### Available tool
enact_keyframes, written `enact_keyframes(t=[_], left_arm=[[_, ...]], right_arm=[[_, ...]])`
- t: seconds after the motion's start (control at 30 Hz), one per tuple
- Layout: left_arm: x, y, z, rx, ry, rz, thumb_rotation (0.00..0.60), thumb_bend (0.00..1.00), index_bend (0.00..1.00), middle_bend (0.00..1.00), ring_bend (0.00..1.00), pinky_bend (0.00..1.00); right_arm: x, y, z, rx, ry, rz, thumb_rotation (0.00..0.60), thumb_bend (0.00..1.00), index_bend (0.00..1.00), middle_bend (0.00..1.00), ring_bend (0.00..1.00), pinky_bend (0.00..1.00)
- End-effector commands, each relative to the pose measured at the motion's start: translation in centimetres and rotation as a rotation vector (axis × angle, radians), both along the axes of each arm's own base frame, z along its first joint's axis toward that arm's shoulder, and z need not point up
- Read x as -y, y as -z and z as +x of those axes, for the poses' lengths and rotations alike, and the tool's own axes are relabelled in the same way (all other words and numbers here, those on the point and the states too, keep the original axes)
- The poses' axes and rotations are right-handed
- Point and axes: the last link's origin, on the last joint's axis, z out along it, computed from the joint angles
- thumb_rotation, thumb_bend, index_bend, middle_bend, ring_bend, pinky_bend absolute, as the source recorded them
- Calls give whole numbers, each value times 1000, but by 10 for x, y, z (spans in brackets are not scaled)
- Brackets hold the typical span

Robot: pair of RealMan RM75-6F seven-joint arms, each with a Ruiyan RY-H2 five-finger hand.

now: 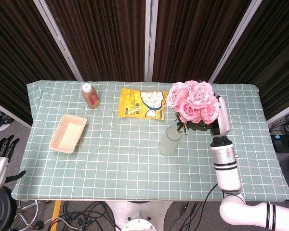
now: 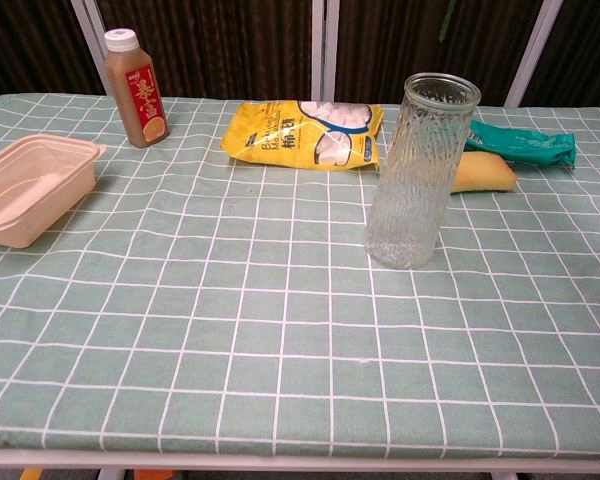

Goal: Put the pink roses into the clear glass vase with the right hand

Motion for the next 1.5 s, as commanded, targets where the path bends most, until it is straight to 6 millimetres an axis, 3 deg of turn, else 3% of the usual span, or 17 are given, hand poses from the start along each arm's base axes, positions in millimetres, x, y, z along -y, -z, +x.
enact_keyframes(t=[0.03,0.63,0.87,1.3,1.5], left_arm=[[1,0,0,0,-2,0,600,86,74,0,0,102],[-2,1,-2,5,-16,-11,600,86,74,0,0,102],[0,2,-4,10,-22,-10,600,86,74,0,0,102],[0,2,-8,2,-28,-12,600,86,74,0,0,102],[0,2,-8,-4,-24,-11,600,86,75,0,0,102]], right_arm=[[0,4,0,27,13,36,600,248,425,519,200,95],[-1,12,-2,-12,104,125,600,270,425,519,200,100],[-1,29,-14,-19,112,160,600,267,425,519,200,100],[1,73,-52,-3,71,220,600,168,425,488,151,101],[2,81,-63,-43,16,282,600,8,339,425,49,59]])
